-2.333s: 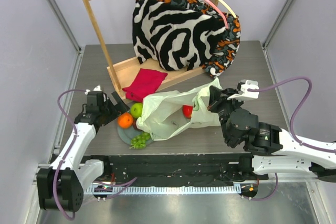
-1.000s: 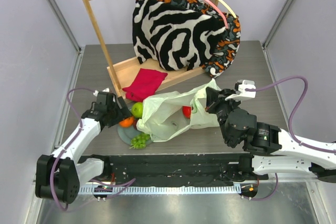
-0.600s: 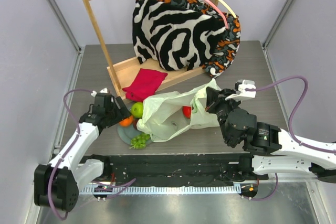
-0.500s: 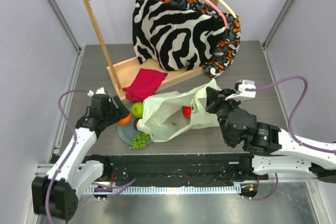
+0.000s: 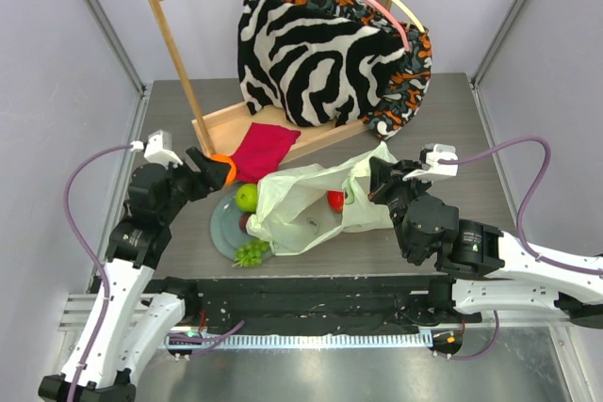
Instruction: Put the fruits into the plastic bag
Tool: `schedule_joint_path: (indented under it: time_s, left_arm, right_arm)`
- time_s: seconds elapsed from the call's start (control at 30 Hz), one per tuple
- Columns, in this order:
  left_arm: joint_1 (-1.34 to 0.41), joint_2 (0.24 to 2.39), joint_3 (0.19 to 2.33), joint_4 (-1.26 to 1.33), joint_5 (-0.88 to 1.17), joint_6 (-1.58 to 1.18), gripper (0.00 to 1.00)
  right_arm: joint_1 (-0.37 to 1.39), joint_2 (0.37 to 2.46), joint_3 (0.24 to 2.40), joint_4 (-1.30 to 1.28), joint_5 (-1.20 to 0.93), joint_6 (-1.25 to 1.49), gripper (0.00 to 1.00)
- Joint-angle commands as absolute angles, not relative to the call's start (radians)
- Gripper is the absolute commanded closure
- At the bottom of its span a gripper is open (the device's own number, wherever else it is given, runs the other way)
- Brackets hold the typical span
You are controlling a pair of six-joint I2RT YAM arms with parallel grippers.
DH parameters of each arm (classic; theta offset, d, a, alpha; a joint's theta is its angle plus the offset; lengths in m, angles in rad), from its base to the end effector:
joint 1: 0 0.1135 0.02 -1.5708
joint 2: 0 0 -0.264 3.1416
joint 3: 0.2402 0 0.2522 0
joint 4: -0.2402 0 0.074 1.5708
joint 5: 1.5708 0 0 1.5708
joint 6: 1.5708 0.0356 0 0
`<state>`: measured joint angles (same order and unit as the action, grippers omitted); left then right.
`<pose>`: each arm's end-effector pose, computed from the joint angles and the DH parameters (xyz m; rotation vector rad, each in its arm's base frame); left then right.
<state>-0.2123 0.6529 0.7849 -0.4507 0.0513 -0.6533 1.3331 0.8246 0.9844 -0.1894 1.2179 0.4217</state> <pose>0.1455 -0.0332 0.3313 -0.3891 1.9006 -0.6334 0.0700 0.1470 0.4030 0.2217 1.5796 0.3975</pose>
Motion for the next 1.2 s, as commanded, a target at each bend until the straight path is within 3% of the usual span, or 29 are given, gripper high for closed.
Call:
schedule_joint_path:
  time_s: [0.0, 0.33, 0.5, 0.63, 0.77, 1.17]
  left_arm:
    - [-0.342, 0.684, 0.903, -0.283, 0.121, -0.666, 0.56]
    - [-0.768, 0.850, 1.043, -0.032, 0.149, -0.557, 0.56]
    - [-0.969, 0.982, 1.089, -0.098, 0.138, -0.425, 0.55]
    - [-0.996, 1.048, 1.114, -0.250, 0.100, -0.361, 0.55]
    - [-0.997, 1.071, 1.104, -0.371, -0.064, -0.341, 0.54]
    - [-0.994, 1.173, 1.095, -0.417, -0.177, -0.370, 0.51]
  right_arm:
    - [1.331, 0.825, 0.996, -0.167, 1.252, 0.437, 0.99]
    - [1.331, 0.842, 1.011, -0.172, 1.243, 0.431, 0.99]
    - [1.330, 0.856, 1.019, -0.172, 1.244, 0.425, 0.99]
    - [1.330, 0.851, 1.019, -0.175, 1.239, 0.431, 0.99]
    - [1.330, 0.845, 1.014, -0.175, 1.244, 0.431, 0.99]
    - [1.331, 0.848, 1.008, -0.175, 1.239, 0.437, 0.99]
